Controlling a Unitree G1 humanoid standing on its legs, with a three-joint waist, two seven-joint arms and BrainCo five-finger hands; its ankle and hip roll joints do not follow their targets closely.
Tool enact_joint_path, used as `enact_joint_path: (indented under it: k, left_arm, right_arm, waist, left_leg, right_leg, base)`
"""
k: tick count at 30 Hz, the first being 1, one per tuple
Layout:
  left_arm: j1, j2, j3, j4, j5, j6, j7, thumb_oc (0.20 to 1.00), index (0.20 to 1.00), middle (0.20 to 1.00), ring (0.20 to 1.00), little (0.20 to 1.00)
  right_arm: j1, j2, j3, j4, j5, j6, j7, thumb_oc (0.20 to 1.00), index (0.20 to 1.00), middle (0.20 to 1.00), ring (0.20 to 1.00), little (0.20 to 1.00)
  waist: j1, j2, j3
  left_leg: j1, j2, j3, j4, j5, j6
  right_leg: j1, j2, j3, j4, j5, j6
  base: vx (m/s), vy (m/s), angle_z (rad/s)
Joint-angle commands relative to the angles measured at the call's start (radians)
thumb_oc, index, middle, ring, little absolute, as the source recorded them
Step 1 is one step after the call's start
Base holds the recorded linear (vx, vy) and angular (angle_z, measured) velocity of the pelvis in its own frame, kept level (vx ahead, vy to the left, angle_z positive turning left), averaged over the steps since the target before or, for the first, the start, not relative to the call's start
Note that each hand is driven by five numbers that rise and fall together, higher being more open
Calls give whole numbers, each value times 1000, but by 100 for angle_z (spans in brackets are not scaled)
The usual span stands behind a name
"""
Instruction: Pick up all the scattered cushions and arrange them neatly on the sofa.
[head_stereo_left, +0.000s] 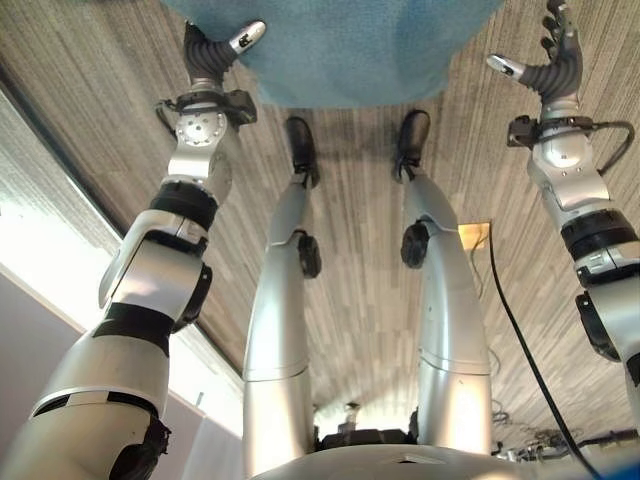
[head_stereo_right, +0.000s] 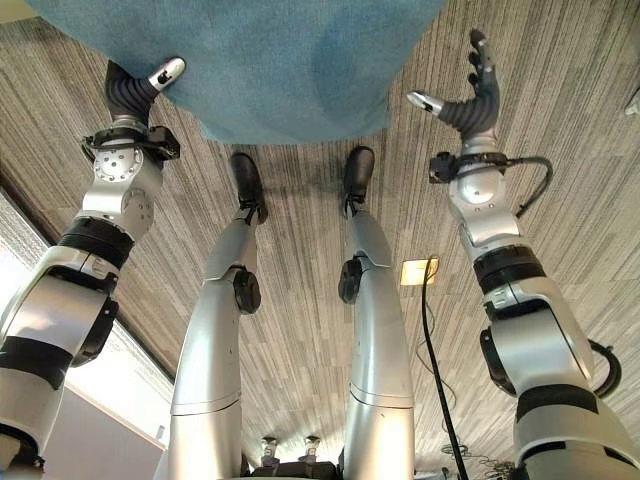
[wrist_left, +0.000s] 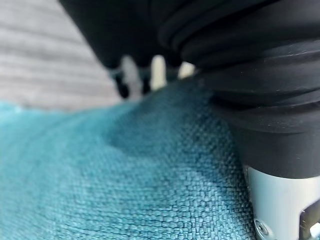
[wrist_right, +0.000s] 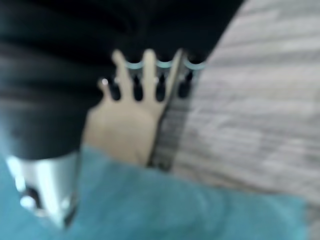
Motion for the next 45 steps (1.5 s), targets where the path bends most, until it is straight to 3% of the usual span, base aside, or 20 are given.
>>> enact_joint_path:
  k: [1, 7, 13, 14, 15, 16, 20, 26, 29, 31, 35, 36, 40, 45]
  left_arm:
    - [96, -11, -13, -28, 54, -32, 13, 1000, 1000, 1000, 1000, 1000]
    - [56, -32, -38, -30, 59, -39, 19, 1000, 1000, 1000, 1000, 1000]
    - [-38, -87, -62, -42, 42, -55, 40, 1000, 1000, 1000, 1000, 1000]
    - [-35, -93, -65, -58, 39, -58, 39, 1000, 1000, 1000, 1000, 1000]
    - [-33, -92, -65, -59, 40, -58, 40, 558, 558, 558, 558, 558]
    - [-22, -107, -57, -97, 20, -69, 32, 200, 200, 200, 200, 200]
    - [18, -109, -47, -176, 31, -83, 28, 200, 200, 200, 200, 200]
    - [151, -140, -33, -328, 74, -95, 22, 200, 200, 200, 200, 200]
    - [307, -145, -10, -477, 125, -94, -5, 200, 200, 200, 200, 200]
    - [506, -142, 33, -603, 188, -93, -35, 200, 200, 200, 200, 200]
    - [688, -159, 68, -704, 202, -94, -60, 200, 200, 200, 200, 200]
    - [762, -163, 85, -736, 196, -91, -79, 200, 200, 200, 200, 200]
    - [906, -172, 88, -799, 164, -77, -137, 200, 200, 200, 200, 200]
    - [961, -179, 62, -786, 151, -57, -168, 200, 200, 200, 200, 200]
  right_arm:
    - [55, -5, 49, -30, 24, -50, 4, 1000, 1000, 1000, 1000, 1000]
    - [-59, 30, 107, 38, 19, -38, 11, 1000, 1000, 1000, 1000, 1000]
    - [-217, 156, 181, 103, 34, -20, 20, 1000, 1000, 1000, 1000, 1000]
    - [-216, 172, 185, 90, 39, -22, 24, 460, 460, 460, 460, 460]
    - [-215, 173, 185, 89, 39, -22, 24, 200, 200, 200, 200, 200]
    - [-207, 209, 192, 37, 42, -26, 41, 200, 200, 200, 200, 200]
    - [-153, 232, 174, -50, 41, -37, 58, 200, 200, 200, 200, 200]
    - [6, 188, 99, -195, -13, -46, 63, 200, 200, 200, 200, 200]
    - [191, 149, 21, -315, -60, -48, 84, 200, 200, 200, 200, 200]
    - [418, 152, -69, -439, -100, -56, 106, 200, 200, 200, 200, 200]
    - [618, 176, -132, -573, -126, -60, 130, 200, 200, 200, 200, 200]
    - [686, 179, -151, -635, -152, -55, 137, 200, 200, 200, 200, 200]
    - [821, 166, -159, -724, -218, -36, 164, 200, 200, 200, 200, 200]
    - [899, 165, -162, -727, -236, -20, 179, 200, 200, 200, 200, 200]
  waist:
    - [-11, 29, -107]
    - [14, 47, -107]
    - [43, 69, -92]
    - [44, 70, -92]
    - [43, 70, -93]
    - [43, 67, -99]
    - [35, 57, -114]
    - [24, 49, -139]
    - [17, 45, -147]
    - [15, 41, -155]
    - [14, 37, -167]
    - [10, 33, -180]
    - [3, 21, -215]
    - [-7, 3, -242]
  left_leg:
    - [13, 47, -34, 11, -30, -57]
    - [7, 49, -39, 4, -22, -61]
    - [-7, 41, -45, 14, -16, -57]
    - [-8, 40, -46, 19, -16, -55]
    - [-8, 40, -46, 19, -16, -56]
    - [-5, 38, -48, 26, -19, -53]
    - [15, 41, -47, 19, -21, -56]
    - [97, 45, -50, -25, -13, -67]
    - [222, 51, -57, -99, 3, -87]
    - [387, 56, -59, -171, 18, -106]
    - [564, 51, -50, -240, 31, -118]
    - [634, 47, -41, -266, 62, -114]
    - [867, 48, -32, -321, 56, -112]
    - [1062, 50, -17, -364, 49, -106]
  right_leg:
    - [-3, -25, 80, 8, 28, 153]
    - [-12, -27, 74, 16, 22, 155]
    - [-28, -23, 73, 41, 18, 152]
    - [-30, -21, 71, 45, 17, 151]
    - [-30, -21, 71, 45, 17, 151]
    - [-27, -13, 69, 49, 16, 147]
    - [-2, -6, 60, 36, 16, 142]
    - [87, 1, 35, -3, 22, 140]
    - [215, -2, 14, -58, 26, 141]
    - [383, -4, 6, -131, 31, 138]
    - [551, -1, -11, -199, 33, 133]
    - [630, 0, -24, -247, 63, 122]
    - [878, 12, -39, -332, 60, 121]
    - [1086, 28, -44, -398, 53, 120]
  base:
    - [22, -56, 1]
    - [6, -26, 0]
    - [2, -19, 1]
    - [0, 0, 0]
    - [0, 0, 0]
    - [4, -28, 3]
    - [2, -9, 1]
    - [-6, -5, 0]
    - [-27, -61, 5]
    - [1, -58, 1]
    - [-6, -32, -3]
    - [0, 0, 0]
    - [68, -35, -4]
    - [121, -27, 0]
